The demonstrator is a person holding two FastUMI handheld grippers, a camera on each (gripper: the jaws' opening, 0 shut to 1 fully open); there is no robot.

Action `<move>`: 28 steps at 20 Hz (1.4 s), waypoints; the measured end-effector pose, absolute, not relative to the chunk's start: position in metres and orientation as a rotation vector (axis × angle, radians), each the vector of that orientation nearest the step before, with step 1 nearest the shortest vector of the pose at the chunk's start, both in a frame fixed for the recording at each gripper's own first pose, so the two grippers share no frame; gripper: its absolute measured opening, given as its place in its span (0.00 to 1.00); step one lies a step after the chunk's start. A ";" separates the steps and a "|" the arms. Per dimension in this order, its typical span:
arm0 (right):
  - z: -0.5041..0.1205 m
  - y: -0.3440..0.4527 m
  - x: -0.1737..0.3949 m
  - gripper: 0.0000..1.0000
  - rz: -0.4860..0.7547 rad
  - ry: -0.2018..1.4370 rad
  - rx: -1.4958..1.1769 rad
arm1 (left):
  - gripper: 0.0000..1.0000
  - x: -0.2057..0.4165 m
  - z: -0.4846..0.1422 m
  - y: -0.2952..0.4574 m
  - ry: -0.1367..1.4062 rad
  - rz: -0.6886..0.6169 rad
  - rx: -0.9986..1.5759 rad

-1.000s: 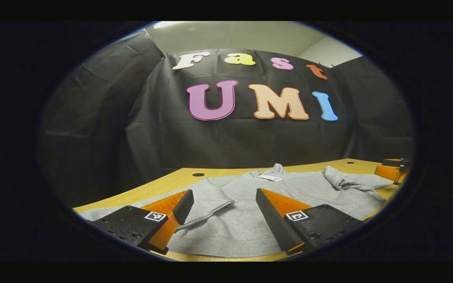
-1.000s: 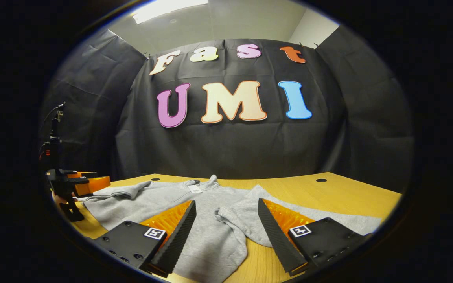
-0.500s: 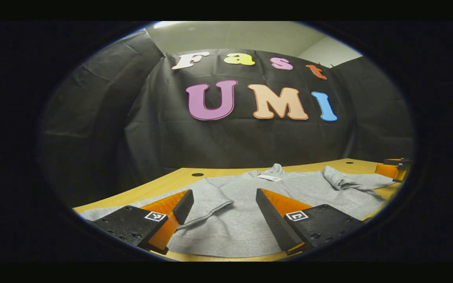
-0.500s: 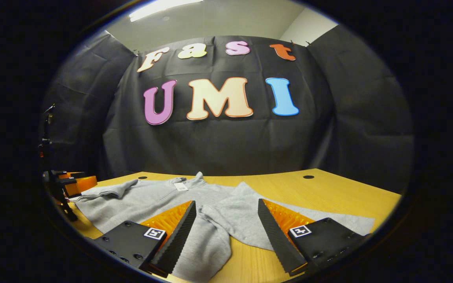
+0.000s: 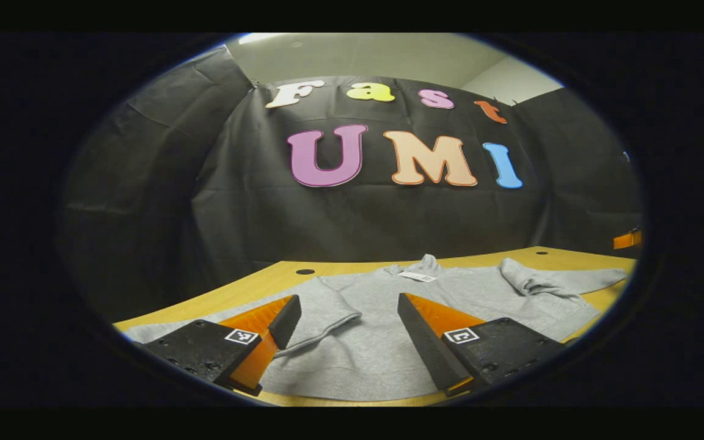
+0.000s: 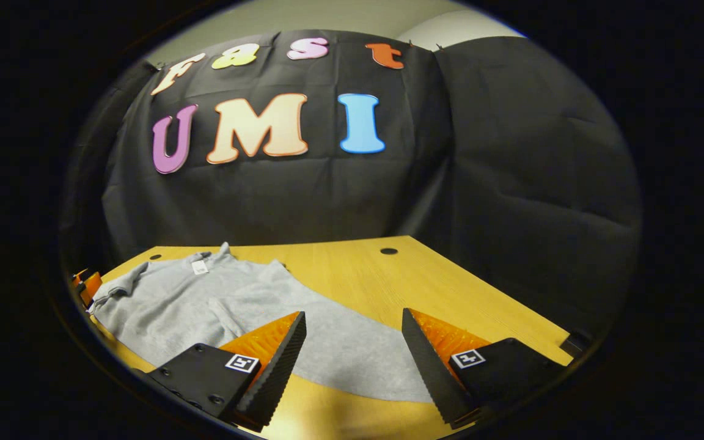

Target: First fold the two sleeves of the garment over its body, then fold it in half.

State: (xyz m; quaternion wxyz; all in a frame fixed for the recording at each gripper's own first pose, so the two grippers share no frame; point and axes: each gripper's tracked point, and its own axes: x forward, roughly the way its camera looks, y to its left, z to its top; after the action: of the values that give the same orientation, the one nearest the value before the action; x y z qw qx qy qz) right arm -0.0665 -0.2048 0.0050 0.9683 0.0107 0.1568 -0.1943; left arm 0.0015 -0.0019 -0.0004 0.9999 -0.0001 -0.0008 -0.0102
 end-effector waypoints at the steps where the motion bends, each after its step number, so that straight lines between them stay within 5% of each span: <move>1: -0.004 -0.213 -0.073 0.98 -0.404 0.357 0.041 | 0.94 0.002 0.001 -0.002 -0.002 -0.021 -0.001; 10: -0.074 -0.250 -0.097 0.98 -0.505 0.616 0.048 | 0.94 0.002 0.000 -0.001 -0.003 -0.021 0.000; 23: -0.093 -0.250 -0.099 0.98 -0.482 0.690 0.097 | 0.94 0.002 0.000 0.000 -0.003 -0.021 0.000; 28: -0.095 -0.237 -0.094 0.63 -0.447 0.697 0.094 | 0.94 0.002 0.000 0.000 -0.003 -0.022 0.000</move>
State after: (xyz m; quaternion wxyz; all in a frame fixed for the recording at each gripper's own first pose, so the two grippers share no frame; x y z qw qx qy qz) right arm -0.0944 -0.2374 -0.0947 0.9144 0.0458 0.3387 -0.2169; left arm 0.0020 -0.0001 0.0005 0.9999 0.0002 -0.0013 -0.0108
